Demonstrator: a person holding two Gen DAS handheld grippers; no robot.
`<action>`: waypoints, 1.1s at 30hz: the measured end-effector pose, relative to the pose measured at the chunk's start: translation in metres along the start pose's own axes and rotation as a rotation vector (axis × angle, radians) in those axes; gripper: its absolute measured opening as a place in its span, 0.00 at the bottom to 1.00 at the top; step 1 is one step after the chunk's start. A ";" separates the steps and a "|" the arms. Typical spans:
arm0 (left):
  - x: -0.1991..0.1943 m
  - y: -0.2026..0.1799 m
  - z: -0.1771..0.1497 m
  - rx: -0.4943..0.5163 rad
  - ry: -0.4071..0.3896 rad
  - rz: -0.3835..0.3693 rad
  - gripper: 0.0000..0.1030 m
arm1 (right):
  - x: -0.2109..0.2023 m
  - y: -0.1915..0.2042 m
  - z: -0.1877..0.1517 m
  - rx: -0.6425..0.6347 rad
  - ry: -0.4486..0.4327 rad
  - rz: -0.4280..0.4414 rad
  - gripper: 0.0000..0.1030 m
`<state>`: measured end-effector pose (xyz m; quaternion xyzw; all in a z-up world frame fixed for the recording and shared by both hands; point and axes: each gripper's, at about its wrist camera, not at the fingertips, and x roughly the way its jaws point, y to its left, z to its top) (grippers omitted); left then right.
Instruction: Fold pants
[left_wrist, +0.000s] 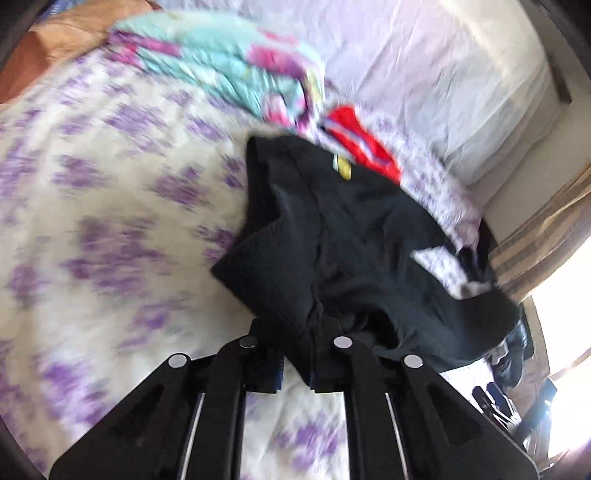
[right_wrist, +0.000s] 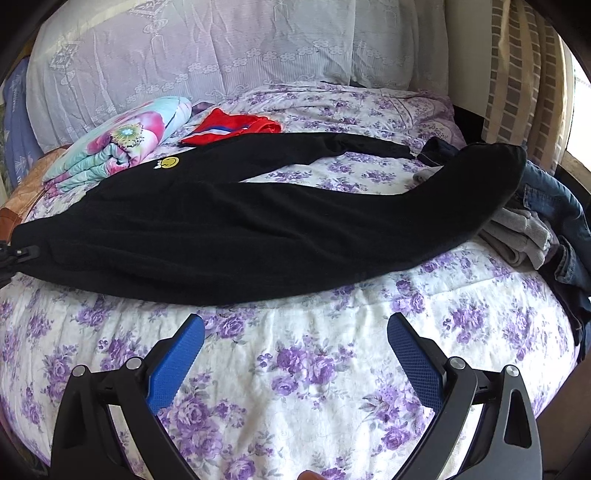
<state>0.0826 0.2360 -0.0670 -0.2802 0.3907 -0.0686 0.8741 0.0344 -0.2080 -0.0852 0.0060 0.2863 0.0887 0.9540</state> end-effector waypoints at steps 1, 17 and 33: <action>-0.015 0.007 -0.004 -0.012 -0.024 0.005 0.08 | 0.000 0.000 0.000 -0.005 -0.003 0.000 0.97; -0.078 0.072 -0.051 -0.104 -0.109 0.264 0.61 | 0.040 -0.181 0.015 0.525 0.018 -0.091 0.97; -0.064 0.061 -0.056 -0.046 -0.110 0.289 0.67 | 0.065 -0.239 0.051 0.532 -0.004 0.006 0.08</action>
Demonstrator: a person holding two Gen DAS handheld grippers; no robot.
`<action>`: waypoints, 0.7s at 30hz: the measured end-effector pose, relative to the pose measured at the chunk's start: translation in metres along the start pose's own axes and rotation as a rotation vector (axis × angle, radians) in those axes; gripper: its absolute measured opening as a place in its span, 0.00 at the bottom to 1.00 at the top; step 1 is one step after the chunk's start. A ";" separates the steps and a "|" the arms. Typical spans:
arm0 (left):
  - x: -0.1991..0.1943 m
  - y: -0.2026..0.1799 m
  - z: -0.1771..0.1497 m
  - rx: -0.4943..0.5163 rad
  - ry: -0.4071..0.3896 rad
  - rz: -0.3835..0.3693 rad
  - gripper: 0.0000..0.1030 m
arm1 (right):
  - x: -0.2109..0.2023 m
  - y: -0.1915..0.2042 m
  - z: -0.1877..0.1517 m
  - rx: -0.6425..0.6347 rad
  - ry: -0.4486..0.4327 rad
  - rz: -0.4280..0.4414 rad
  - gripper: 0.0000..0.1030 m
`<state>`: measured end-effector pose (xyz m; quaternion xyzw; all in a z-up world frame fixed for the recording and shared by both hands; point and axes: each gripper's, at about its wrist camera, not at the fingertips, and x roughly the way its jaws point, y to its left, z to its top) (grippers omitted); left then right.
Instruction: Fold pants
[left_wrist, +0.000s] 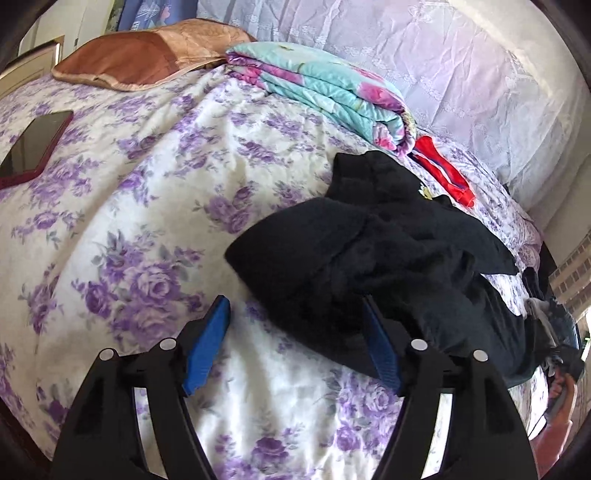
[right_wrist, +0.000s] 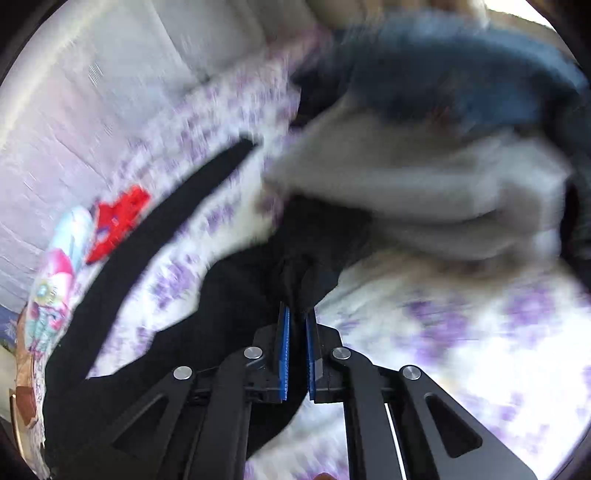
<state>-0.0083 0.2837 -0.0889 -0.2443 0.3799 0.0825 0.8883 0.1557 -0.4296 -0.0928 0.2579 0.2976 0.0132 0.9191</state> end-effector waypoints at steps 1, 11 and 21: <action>-0.001 -0.001 0.000 0.006 -0.002 -0.007 0.67 | -0.016 -0.007 0.001 0.006 -0.028 -0.005 0.08; -0.011 0.005 -0.003 0.025 0.002 0.026 0.67 | -0.023 -0.082 -0.046 0.062 0.136 -0.174 0.51; -0.051 -0.023 0.003 0.139 -0.095 -0.012 0.68 | -0.070 0.097 -0.106 -0.519 -0.028 0.191 0.53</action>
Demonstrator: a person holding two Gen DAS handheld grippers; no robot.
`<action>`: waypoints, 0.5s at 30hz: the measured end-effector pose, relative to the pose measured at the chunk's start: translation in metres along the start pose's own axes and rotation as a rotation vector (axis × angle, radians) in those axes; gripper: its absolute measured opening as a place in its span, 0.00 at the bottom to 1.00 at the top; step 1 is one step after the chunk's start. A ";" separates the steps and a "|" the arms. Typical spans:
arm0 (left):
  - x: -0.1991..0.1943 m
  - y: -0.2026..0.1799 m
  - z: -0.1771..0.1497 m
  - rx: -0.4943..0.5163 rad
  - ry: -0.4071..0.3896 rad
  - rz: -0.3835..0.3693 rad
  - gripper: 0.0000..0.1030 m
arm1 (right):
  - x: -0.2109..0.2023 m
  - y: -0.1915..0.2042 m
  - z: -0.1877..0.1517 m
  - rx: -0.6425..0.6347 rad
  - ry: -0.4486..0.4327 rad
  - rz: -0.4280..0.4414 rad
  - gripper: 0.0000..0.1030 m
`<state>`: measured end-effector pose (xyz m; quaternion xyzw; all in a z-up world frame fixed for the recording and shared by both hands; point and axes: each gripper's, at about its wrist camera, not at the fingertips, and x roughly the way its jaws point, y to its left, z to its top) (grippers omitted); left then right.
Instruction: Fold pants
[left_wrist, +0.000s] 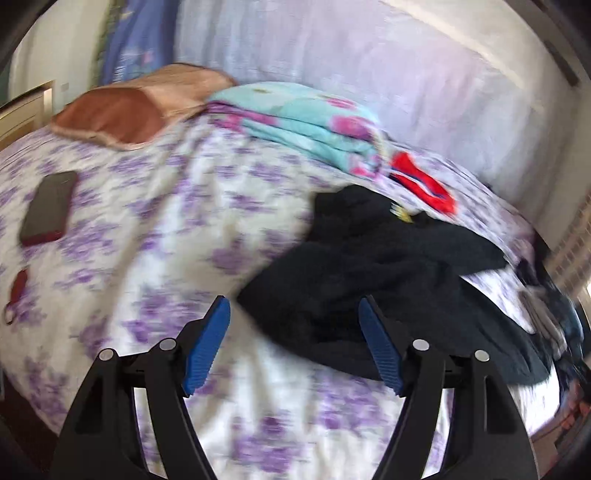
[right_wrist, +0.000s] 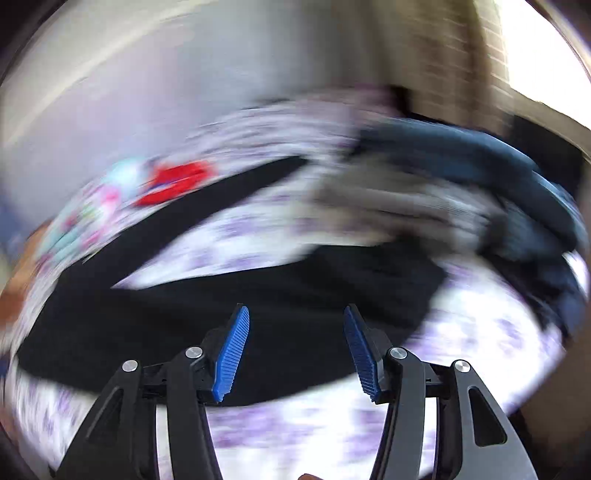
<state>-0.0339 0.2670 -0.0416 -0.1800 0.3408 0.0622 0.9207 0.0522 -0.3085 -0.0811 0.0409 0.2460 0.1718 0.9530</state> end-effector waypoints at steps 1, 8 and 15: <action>0.002 -0.005 -0.002 0.020 0.007 0.002 0.68 | 0.006 0.034 -0.003 -0.126 0.006 0.066 0.53; 0.027 0.029 -0.007 -0.096 0.107 0.014 0.77 | 0.042 0.241 -0.067 -0.853 -0.001 0.348 0.52; 0.066 0.029 -0.003 -0.068 0.193 -0.051 0.70 | 0.088 0.300 -0.070 -1.057 0.014 0.226 0.05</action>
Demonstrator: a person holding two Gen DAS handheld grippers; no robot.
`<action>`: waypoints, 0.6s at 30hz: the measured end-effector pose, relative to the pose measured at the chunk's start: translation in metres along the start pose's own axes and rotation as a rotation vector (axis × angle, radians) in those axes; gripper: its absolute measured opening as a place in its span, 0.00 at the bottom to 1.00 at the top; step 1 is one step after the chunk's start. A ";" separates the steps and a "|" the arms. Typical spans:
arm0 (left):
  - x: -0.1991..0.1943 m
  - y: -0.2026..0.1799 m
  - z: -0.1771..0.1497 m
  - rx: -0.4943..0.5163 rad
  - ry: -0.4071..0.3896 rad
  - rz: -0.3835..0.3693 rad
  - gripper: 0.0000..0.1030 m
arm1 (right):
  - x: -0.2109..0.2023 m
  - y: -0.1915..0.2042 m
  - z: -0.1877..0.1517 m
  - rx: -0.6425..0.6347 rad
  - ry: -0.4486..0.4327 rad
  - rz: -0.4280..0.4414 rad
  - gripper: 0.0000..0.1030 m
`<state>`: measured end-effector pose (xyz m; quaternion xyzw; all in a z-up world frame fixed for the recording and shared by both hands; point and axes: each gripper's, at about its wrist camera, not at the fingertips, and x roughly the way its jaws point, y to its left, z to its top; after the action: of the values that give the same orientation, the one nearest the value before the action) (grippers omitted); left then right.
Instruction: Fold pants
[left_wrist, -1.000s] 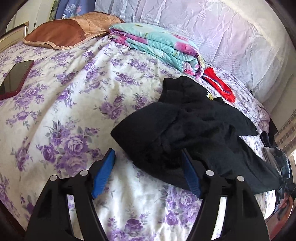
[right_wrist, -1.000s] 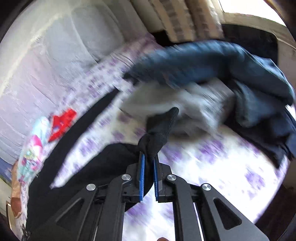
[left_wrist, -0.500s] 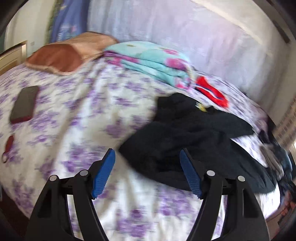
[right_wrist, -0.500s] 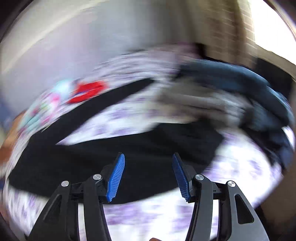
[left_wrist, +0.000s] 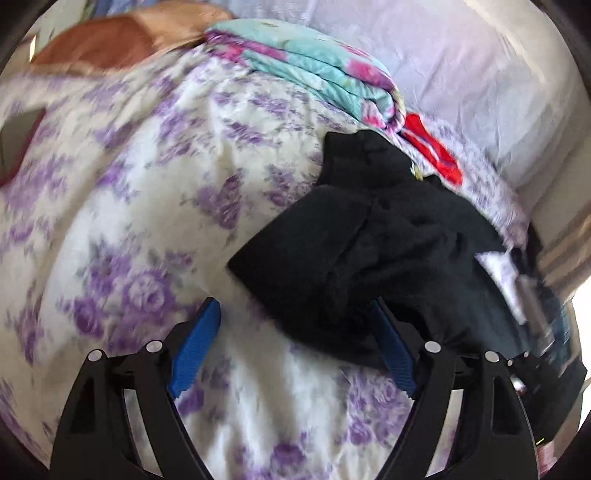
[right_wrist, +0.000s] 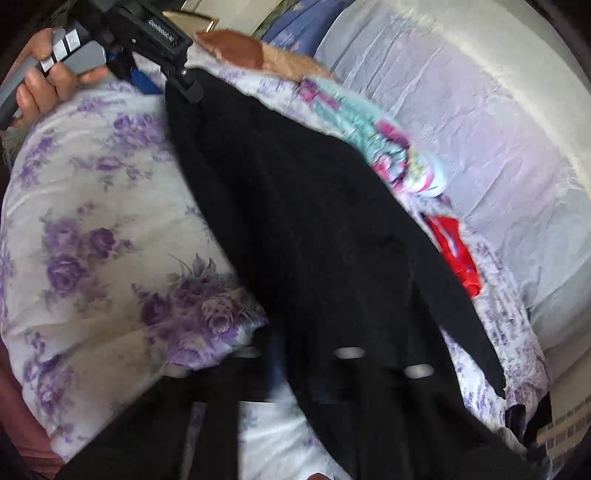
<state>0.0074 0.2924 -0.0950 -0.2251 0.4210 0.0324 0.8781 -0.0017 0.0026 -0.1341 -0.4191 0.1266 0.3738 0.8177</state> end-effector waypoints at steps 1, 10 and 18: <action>-0.002 -0.004 0.001 0.033 0.004 -0.008 0.51 | -0.006 -0.002 0.000 -0.002 -0.002 0.026 0.05; -0.058 0.018 0.046 0.112 -0.135 0.071 0.72 | -0.042 -0.056 0.022 0.103 -0.036 0.299 0.56; 0.048 -0.045 0.152 0.355 0.051 -0.081 0.75 | 0.068 -0.169 0.157 0.145 -0.122 0.435 0.70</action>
<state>0.1600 0.3103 -0.0319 -0.0842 0.4329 -0.0837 0.8936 0.1498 0.0965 0.0270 -0.2989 0.1907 0.5557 0.7520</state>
